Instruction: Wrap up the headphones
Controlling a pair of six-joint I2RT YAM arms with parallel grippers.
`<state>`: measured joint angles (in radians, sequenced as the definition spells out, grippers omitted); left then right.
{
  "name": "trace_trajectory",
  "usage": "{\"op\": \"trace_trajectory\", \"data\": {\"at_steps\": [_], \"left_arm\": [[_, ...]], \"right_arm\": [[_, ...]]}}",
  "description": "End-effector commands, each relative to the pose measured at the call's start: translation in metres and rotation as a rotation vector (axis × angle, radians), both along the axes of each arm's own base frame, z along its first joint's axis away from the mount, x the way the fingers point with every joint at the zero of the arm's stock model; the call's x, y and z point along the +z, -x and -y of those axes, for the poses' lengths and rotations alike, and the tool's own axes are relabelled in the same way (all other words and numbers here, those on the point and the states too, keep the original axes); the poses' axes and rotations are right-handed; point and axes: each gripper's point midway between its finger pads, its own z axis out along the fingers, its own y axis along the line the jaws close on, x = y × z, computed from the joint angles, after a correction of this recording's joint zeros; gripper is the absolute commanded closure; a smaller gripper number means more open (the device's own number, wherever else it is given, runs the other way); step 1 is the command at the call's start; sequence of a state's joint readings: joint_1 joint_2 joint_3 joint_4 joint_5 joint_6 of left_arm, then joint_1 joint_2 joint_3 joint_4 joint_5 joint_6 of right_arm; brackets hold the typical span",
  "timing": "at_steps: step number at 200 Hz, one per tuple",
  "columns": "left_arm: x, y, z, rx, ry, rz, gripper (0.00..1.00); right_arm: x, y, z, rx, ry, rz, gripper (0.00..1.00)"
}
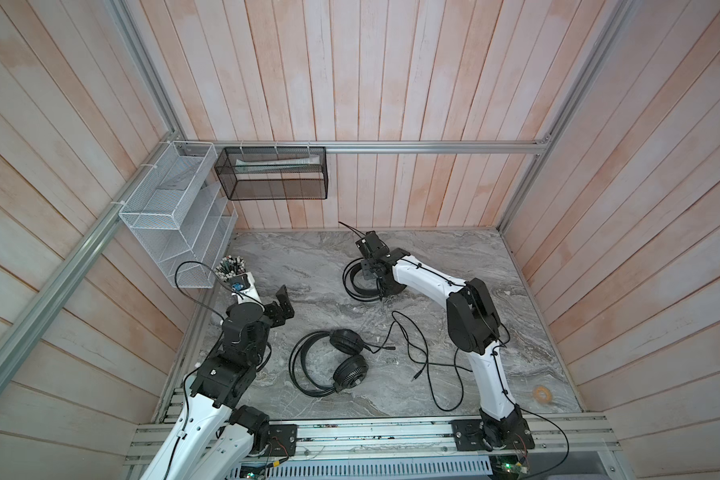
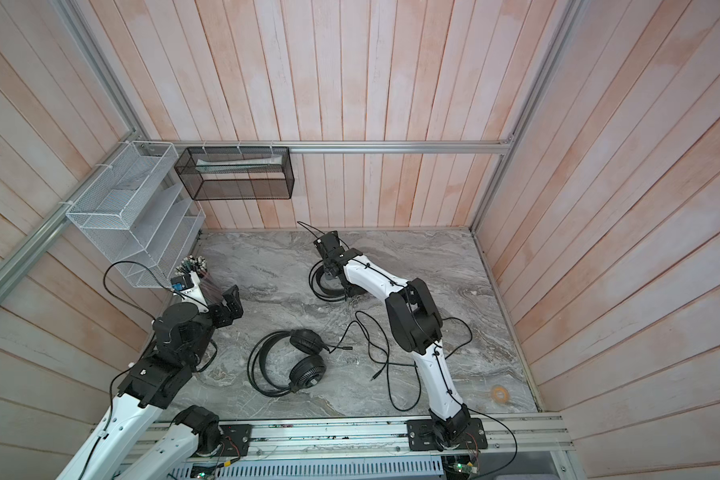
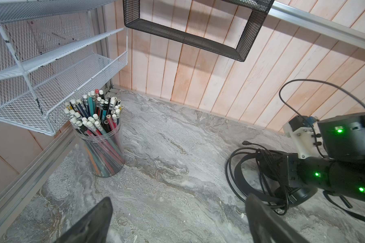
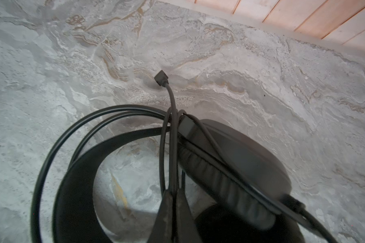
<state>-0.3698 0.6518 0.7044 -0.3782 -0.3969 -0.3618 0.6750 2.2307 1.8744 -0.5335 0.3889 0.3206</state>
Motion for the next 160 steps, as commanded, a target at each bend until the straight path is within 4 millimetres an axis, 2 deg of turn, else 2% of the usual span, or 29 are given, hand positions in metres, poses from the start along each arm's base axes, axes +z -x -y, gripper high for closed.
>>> {"op": "trace_trajectory", "data": {"at_steps": [1,47,59,70,92,97,101,109,113,129,133,139,142,144,160], "left_arm": [[-0.007,-0.001,0.005,-0.025,-0.014,-0.019,0.01],[-0.009,-0.002,0.006,-0.027,-0.017,-0.027,0.02],[-0.009,-0.002,0.006,-0.026,-0.018,-0.027,0.01],[-0.010,-0.002,0.006,-0.026,-0.019,-0.030,0.01],[-0.011,-0.003,0.006,-0.023,-0.020,-0.035,0.01],[-0.011,-0.003,0.005,-0.022,-0.020,-0.035,0.01],[-0.011,-0.004,0.005,-0.020,-0.020,-0.037,0.01],[-0.012,-0.003,0.005,-0.018,-0.018,-0.040,0.01],[-0.012,-0.004,0.005,-0.017,-0.016,-0.040,0.01],[-0.014,-0.004,0.007,-0.023,-0.002,-0.050,0.01],[-0.014,-0.004,0.008,-0.023,0.004,-0.056,0.01],[-0.017,-0.003,0.009,-0.023,0.023,-0.082,0.01],[-0.018,-0.003,0.010,-0.025,0.035,-0.096,0.01],[-0.017,-0.003,0.012,-0.030,0.046,-0.099,0.01],[-0.029,0.001,0.022,-0.062,0.117,-0.203,0.01]], "right_arm": [[-0.004,-0.006,0.011,-0.025,0.032,-0.005,0.92],[0.007,-0.009,0.015,-0.015,0.019,-0.008,0.72],[0.015,-0.008,0.013,-0.007,0.013,-0.009,0.68],[0.031,-0.008,0.012,-0.002,-0.006,0.008,0.64],[0.073,-0.004,0.012,0.003,-0.058,0.062,0.38],[0.081,-0.002,0.012,0.006,-0.068,0.070,0.36],[0.088,-0.001,0.014,0.006,-0.075,0.079,0.30],[0.101,0.003,0.015,0.008,-0.091,0.092,0.27],[0.107,0.005,0.016,0.007,-0.099,0.098,0.20],[0.127,0.016,0.019,0.018,-0.150,0.111,0.17],[0.130,0.021,0.020,0.019,-0.166,0.113,0.08],[0.139,0.027,0.020,0.026,-0.200,0.127,0.05],[0.137,0.030,0.021,0.029,-0.209,0.123,0.04],[0.141,0.033,0.022,0.031,-0.223,0.130,0.00],[0.152,0.055,0.027,0.062,-0.307,0.165,0.01]]}}
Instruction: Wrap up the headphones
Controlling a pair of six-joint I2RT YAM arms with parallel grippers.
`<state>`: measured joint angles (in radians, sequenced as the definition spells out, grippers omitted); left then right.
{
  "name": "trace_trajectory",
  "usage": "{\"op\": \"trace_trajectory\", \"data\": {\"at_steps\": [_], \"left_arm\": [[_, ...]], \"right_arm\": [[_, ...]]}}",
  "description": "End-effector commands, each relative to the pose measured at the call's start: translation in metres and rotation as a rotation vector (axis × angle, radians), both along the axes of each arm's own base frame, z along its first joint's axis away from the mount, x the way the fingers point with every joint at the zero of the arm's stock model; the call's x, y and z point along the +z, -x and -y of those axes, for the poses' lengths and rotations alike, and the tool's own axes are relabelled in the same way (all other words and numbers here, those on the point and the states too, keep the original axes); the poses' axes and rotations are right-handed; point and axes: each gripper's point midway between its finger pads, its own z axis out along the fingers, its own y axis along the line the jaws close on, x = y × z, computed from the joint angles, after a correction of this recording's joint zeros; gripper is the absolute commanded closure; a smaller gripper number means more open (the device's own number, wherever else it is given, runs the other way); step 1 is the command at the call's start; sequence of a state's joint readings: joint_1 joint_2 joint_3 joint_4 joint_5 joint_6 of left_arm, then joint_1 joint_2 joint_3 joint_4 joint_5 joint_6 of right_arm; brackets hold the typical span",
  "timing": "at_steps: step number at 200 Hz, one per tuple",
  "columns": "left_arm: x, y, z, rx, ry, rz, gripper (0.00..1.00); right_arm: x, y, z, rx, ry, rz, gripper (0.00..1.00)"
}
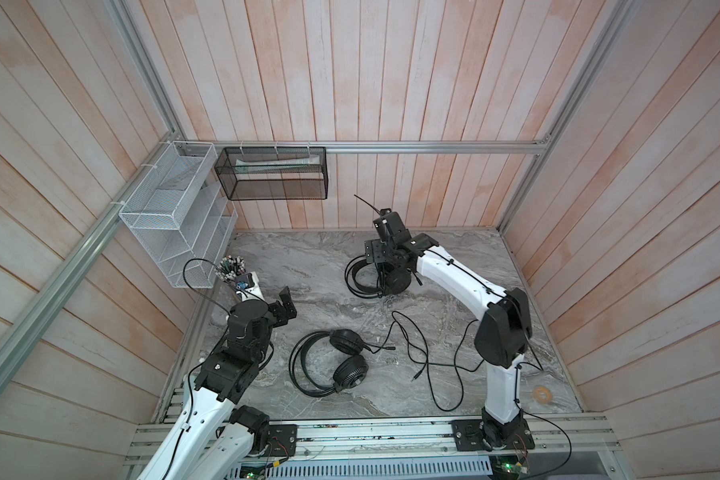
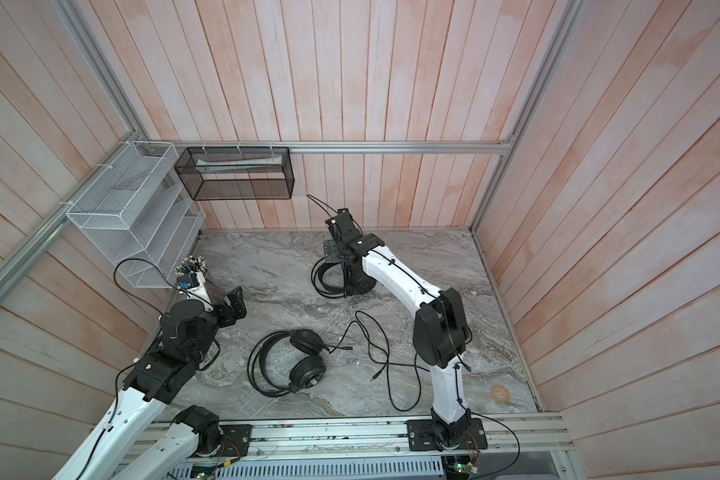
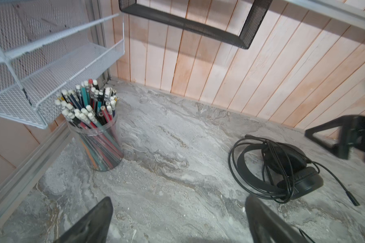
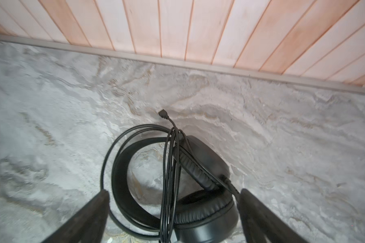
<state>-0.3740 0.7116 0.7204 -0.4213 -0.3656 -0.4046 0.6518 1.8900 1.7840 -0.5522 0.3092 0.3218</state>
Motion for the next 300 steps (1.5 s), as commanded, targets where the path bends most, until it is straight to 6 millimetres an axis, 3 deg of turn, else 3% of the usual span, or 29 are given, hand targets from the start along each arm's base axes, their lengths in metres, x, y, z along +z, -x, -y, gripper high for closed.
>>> {"op": "trace_trajectory", "data": {"at_steps": [1,29,34,71,102,157,228,300], "left_arm": [[-0.012,0.006,0.014,-0.042,0.105,-0.127,0.01],[-0.034,0.028,0.023,-0.056,0.256,-0.313,0.02],[-0.039,0.033,0.025,-0.064,0.275,-0.344,0.01],[-0.089,0.072,0.024,0.026,0.382,-0.576,0.01],[-0.130,0.096,0.032,0.057,0.468,-0.719,0.01],[-0.187,0.129,0.037,0.139,0.428,-0.967,0.01],[-0.224,0.133,0.045,0.151,0.413,-1.039,0.03],[-0.240,0.121,0.041,0.163,0.298,-1.059,0.29]], "right_arm": [[0.013,0.026,0.005,0.041,-0.117,0.021,0.01],[0.023,0.065,0.033,0.052,-0.187,0.115,0.02],[0.014,0.073,0.040,0.051,-0.185,0.117,0.02],[0.009,0.120,0.075,0.049,-0.271,0.233,0.02],[0.000,0.143,0.093,0.046,-0.310,0.275,0.02],[-0.044,0.155,0.105,0.017,-0.256,0.187,0.02],[-0.082,0.165,0.091,0.056,-0.272,0.105,0.01],[-0.091,0.168,0.087,0.053,-0.267,0.086,0.01]]}}
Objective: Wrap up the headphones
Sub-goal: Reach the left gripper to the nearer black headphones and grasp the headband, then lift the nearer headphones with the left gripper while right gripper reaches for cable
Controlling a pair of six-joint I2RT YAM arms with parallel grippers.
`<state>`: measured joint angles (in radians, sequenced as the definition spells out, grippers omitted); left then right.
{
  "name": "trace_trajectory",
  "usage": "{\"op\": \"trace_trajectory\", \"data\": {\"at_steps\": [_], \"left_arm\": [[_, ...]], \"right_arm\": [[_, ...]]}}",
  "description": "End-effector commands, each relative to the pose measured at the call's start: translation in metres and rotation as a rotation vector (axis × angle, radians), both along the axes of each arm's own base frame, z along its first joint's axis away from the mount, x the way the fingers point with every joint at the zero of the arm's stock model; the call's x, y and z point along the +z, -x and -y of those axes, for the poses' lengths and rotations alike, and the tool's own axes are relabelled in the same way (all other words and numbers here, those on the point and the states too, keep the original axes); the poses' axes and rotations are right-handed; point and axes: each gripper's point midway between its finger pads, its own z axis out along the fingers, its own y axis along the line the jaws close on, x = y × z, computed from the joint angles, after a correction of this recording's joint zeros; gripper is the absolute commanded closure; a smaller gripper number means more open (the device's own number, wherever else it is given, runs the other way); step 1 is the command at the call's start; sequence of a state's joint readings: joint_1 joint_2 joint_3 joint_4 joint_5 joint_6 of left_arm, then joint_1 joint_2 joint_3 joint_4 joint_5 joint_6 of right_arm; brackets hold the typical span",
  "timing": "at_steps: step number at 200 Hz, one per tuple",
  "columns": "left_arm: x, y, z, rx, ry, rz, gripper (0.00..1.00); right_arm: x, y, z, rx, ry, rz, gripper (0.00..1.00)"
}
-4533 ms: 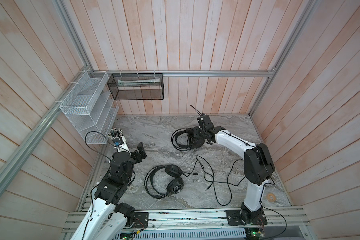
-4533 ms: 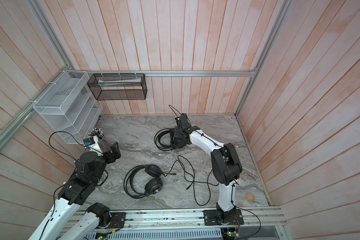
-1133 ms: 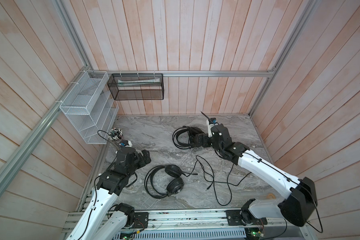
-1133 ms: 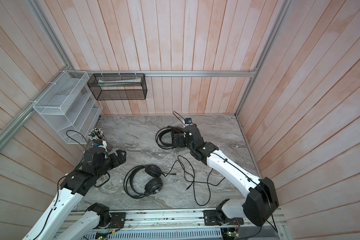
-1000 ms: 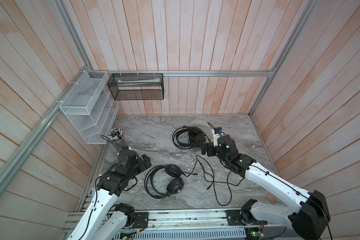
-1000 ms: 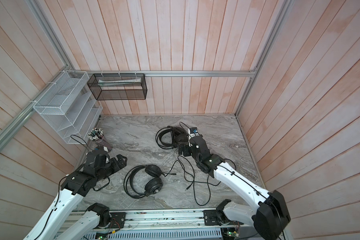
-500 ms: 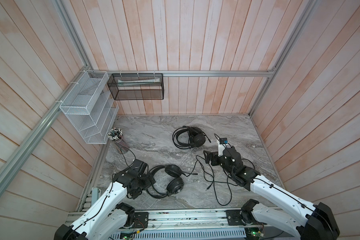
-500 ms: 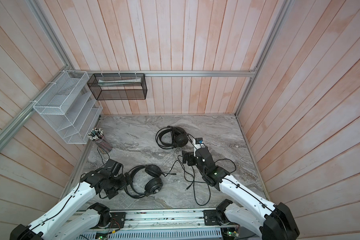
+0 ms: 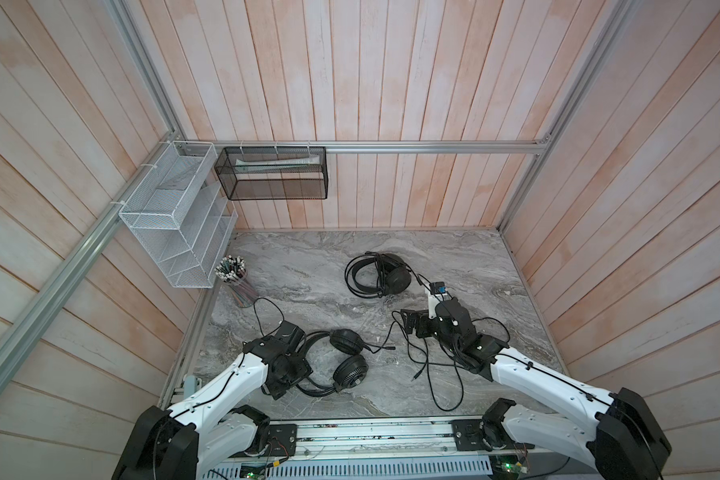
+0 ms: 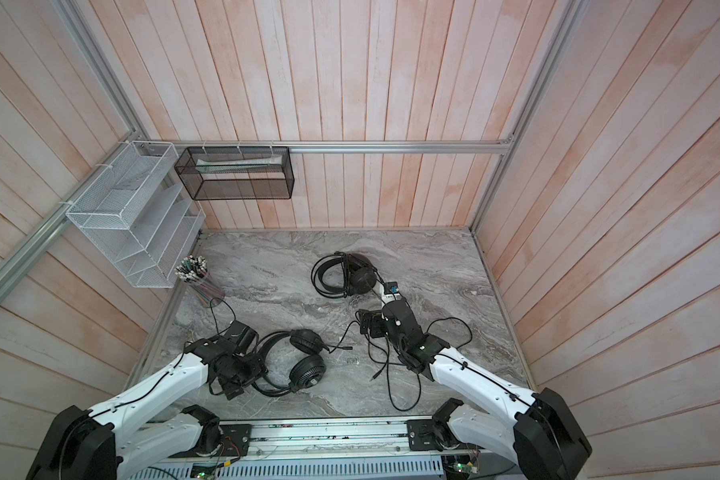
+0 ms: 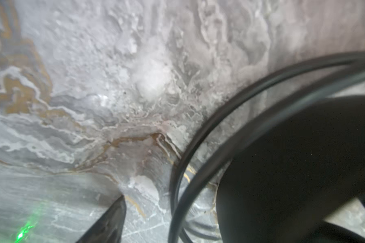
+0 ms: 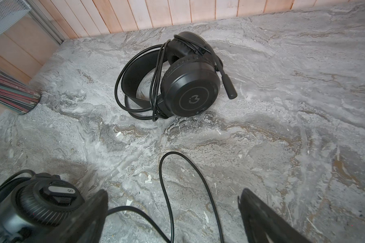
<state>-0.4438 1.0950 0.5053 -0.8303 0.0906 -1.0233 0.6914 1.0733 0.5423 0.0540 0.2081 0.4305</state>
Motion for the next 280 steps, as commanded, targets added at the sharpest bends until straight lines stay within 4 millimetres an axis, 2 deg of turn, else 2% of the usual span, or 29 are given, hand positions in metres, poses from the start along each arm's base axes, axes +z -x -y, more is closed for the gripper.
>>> {"op": "trace_trajectory", "data": {"at_steps": [1,60,85,112,123,139,182,203,235,251,280], "left_arm": [[-0.005,-0.012,-0.003,-0.021,-0.040,0.037,0.30],[-0.014,-0.021,-0.013,-0.024,-0.122,0.043,0.39],[-0.013,-0.026,-0.013,-0.033,-0.134,0.052,0.46],[-0.013,-0.030,-0.014,-0.041,-0.145,0.059,0.61],[-0.014,-0.030,-0.014,-0.044,-0.149,0.059,0.64],[-0.014,-0.031,-0.014,-0.049,-0.152,0.059,0.72],[-0.014,-0.031,-0.013,-0.054,-0.146,0.062,1.00],[-0.011,-0.033,-0.011,-0.056,-0.134,0.073,1.00],[0.008,-0.045,-0.002,-0.084,-0.104,0.123,1.00],[0.025,-0.056,0.003,-0.100,-0.087,0.181,1.00],[0.065,-0.079,0.006,-0.115,-0.081,0.319,1.00]], "right_arm": [[0.002,0.002,-0.002,-0.004,-0.024,0.011,0.02],[-0.001,0.007,0.000,-0.001,-0.028,0.010,0.01],[-0.002,0.008,-0.001,0.003,-0.033,0.005,0.02],[-0.001,0.008,-0.003,0.007,-0.045,0.006,0.02],[-0.001,0.008,-0.004,0.006,-0.050,0.006,0.01],[0.001,0.009,-0.005,0.009,-0.055,0.010,0.02],[0.004,0.013,-0.008,0.031,-0.084,0.025,0.01],[0.009,0.015,-0.009,0.045,-0.112,0.045,0.01],[0.019,0.019,-0.010,0.059,-0.148,0.082,0.02],[0.028,0.020,-0.008,0.062,-0.167,0.112,0.02],[0.055,0.026,-0.001,0.066,-0.211,0.203,0.01]]}}
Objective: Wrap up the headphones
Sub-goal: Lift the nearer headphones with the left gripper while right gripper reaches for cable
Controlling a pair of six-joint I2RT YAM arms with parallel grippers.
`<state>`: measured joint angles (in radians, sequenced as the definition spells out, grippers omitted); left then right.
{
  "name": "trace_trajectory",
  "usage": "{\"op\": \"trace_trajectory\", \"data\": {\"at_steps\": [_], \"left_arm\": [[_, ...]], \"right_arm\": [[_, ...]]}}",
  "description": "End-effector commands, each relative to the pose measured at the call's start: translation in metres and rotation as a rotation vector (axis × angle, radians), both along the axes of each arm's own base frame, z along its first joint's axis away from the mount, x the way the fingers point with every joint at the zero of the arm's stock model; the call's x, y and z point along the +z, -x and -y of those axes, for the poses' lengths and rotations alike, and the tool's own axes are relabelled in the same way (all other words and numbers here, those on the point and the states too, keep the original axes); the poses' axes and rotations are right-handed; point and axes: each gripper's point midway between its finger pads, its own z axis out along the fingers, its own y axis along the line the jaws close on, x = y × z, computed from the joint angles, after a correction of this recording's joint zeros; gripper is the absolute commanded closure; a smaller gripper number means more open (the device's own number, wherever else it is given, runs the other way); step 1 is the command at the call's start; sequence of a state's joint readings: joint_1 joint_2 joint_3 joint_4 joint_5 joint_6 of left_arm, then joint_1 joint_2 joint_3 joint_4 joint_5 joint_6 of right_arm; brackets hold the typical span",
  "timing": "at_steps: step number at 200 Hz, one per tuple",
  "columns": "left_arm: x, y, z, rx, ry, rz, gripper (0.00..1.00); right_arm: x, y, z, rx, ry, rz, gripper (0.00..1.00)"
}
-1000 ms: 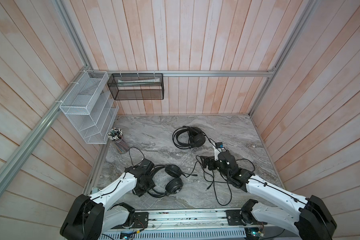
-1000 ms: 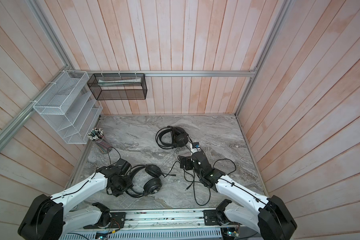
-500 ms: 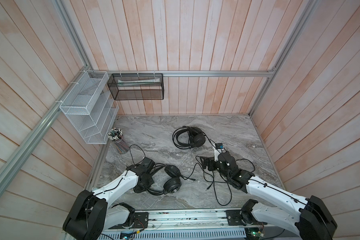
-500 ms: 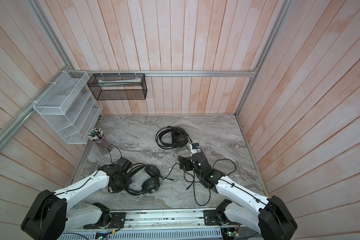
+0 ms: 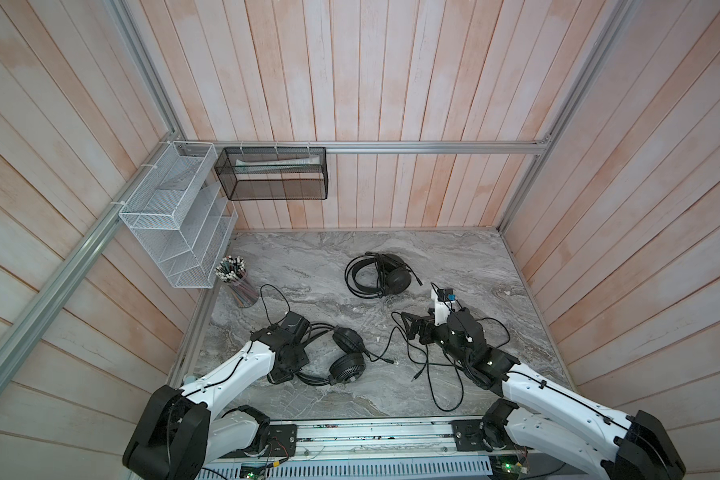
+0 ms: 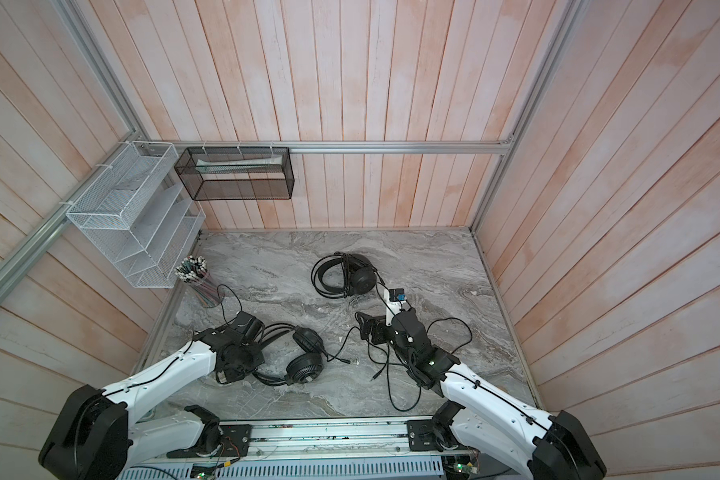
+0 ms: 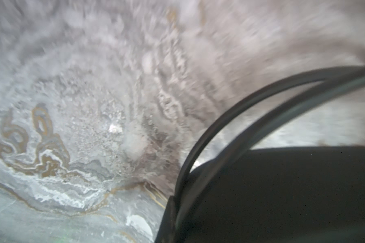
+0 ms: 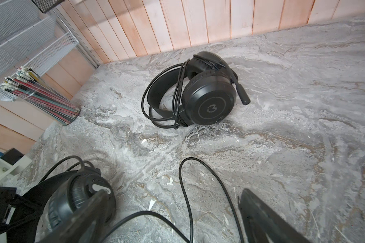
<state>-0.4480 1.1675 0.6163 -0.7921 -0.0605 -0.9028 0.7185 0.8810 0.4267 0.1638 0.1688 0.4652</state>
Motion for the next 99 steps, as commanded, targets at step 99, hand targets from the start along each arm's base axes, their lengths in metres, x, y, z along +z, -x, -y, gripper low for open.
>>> {"op": "trace_trajectory", "data": {"at_steps": [99], "left_arm": [[0.177,-0.096,0.035,-0.229,0.072,0.595,1.00]], "right_arm": [[0.110,0.068,-0.006,0.297,-0.274,0.361,0.00]]}}
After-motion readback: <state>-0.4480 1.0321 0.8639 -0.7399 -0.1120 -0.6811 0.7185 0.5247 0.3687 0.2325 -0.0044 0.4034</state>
